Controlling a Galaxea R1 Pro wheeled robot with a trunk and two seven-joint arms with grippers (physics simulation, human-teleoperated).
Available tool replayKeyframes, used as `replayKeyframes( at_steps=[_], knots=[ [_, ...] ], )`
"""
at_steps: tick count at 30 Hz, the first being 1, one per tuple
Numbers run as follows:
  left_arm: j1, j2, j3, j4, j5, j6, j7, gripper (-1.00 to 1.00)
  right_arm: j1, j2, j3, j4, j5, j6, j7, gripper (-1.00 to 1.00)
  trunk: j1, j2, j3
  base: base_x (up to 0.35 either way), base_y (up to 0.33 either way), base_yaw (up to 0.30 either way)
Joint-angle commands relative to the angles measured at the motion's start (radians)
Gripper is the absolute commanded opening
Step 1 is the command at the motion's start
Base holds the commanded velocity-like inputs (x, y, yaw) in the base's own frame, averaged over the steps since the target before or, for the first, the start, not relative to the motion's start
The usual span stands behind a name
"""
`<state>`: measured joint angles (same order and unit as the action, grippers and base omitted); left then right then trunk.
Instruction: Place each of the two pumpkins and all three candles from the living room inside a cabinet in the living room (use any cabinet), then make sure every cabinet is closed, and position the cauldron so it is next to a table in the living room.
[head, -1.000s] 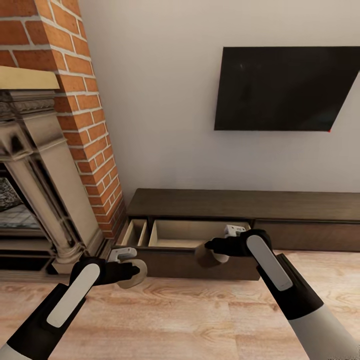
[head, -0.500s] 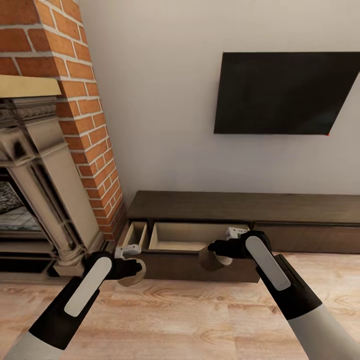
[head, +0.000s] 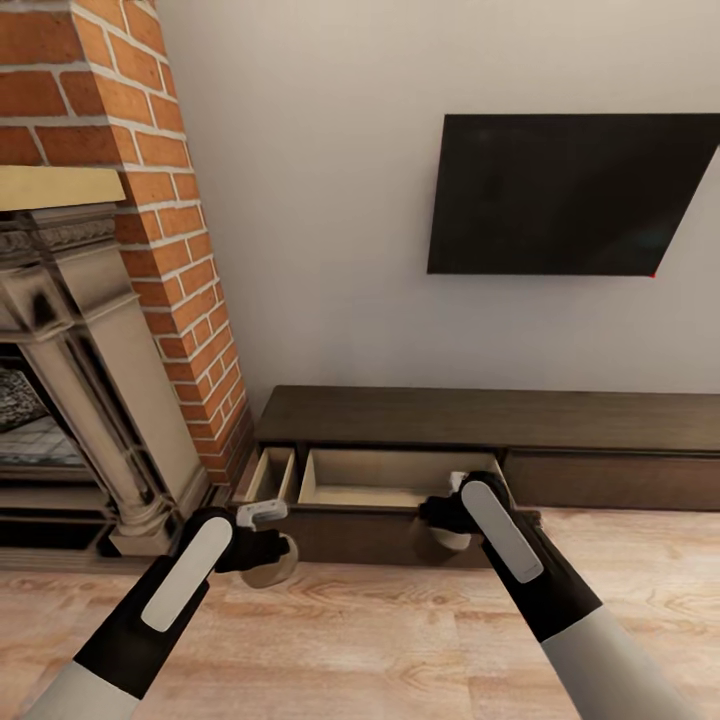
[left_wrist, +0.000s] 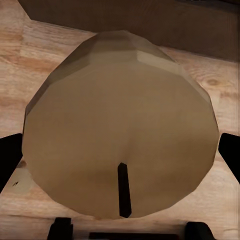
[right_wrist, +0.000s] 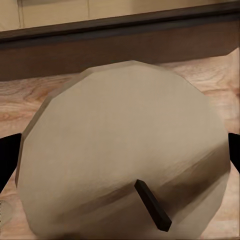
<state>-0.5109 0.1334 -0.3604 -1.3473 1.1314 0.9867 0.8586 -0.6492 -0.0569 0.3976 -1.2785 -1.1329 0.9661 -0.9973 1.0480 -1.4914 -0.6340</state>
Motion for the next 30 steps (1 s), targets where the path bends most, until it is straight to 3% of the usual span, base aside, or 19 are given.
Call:
replayKeyframes(
  at_steps=[1,9,24,30],
  knots=[
    [-0.001,-0.001,-0.003,-0.002,0.008,0.001,0.010,-1.00,-0.001,0.007,0.002,-0.001,-0.007,0.002,-0.025,-1.00,0.000,-0.001,-0.001,0.000,0.000,0.000],
    [0.000,-0.005,-0.014,-0.025,0.007,0.002,0.010,-1.00,-0.001,0.024,0.002,0.001,-0.012,-0.014,-0.044,-1.00,0.000,-0.001,-0.001,0.030,0.000,0.000],
    [0.000,-0.010,-0.018,-0.032,0.006,0.003,0.010,-1.00,-0.001,0.023,0.004,-0.005,-0.011,-0.026,-0.037,-1.00,0.000,-0.001,-0.001,0.092,0.000,0.000],
    [0.000,-0.011,-0.018,-0.033,0.003,0.002,0.010,-1.00,-0.001,0.025,0.004,-0.001,-0.016,-0.026,-0.036,-1.00,0.000,-0.001,-0.001,0.182,-0.139,0.000]
  ],
)
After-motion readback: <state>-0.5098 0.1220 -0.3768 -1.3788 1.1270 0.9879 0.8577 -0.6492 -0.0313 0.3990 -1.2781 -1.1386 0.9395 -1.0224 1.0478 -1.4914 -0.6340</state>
